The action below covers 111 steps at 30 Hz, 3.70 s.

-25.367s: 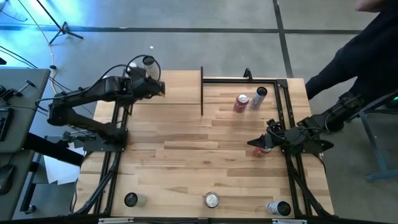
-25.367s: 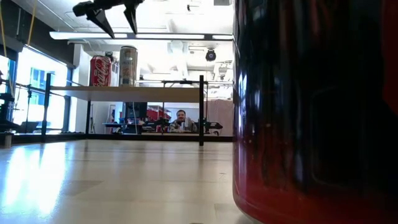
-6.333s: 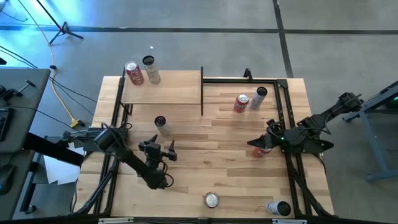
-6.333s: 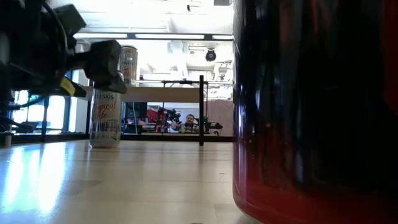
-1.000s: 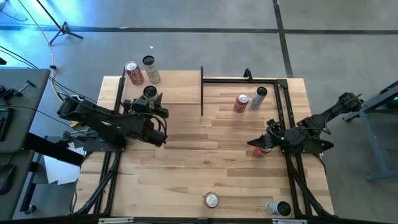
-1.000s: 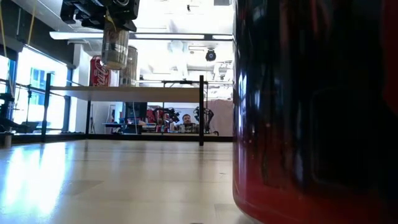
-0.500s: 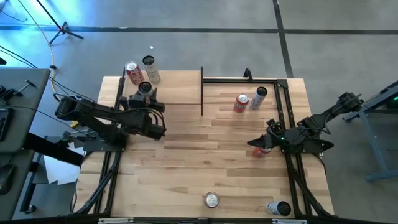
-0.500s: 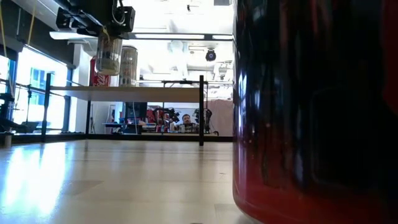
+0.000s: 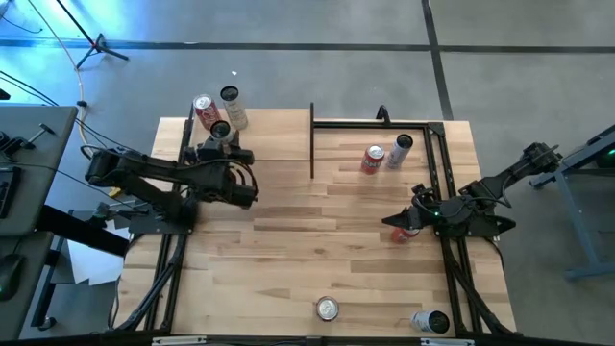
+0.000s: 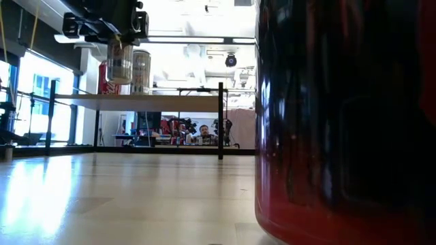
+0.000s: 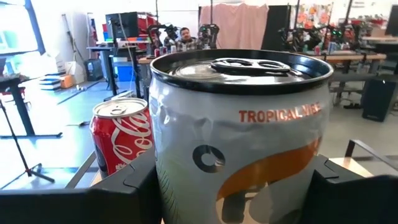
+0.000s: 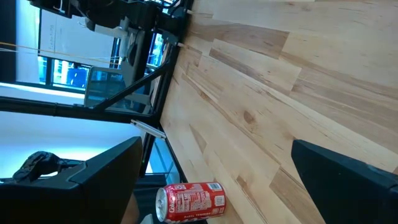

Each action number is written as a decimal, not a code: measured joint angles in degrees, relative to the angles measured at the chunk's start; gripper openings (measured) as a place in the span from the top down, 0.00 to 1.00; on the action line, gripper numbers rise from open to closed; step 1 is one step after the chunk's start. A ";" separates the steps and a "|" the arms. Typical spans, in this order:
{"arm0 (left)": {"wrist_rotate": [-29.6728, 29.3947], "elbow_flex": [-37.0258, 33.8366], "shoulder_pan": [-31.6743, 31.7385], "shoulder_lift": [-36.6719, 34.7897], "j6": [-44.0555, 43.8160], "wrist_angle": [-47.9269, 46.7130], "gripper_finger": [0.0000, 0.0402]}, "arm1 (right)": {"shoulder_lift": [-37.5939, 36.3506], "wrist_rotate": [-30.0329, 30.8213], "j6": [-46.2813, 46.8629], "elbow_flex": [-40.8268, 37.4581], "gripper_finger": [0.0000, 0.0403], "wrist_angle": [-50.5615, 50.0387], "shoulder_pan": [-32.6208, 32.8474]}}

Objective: Place canned beverage on shelf
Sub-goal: Put the light orange soda can on the shelf aligned with the other light orange soda can

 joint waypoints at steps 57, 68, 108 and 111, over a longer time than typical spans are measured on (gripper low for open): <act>8.67 0.09 12.05 0.75 37.23 36.05 0.47 | 0.01 0.00 0.00 0.01 0.01 0.00 0.00; 4.87 0.11 12.28 3.55 35.26 35.82 0.47 | 0.00 0.00 0.00 0.00 0.01 0.00 0.02; 6.17 0.04 12.17 3.85 32.67 32.21 0.06 | 0.02 0.00 0.00 0.00 0.01 0.00 0.00; 7.08 0.04 11.96 3.85 32.12 32.22 0.02 | 0.02 0.00 0.00 0.00 0.01 0.00 0.02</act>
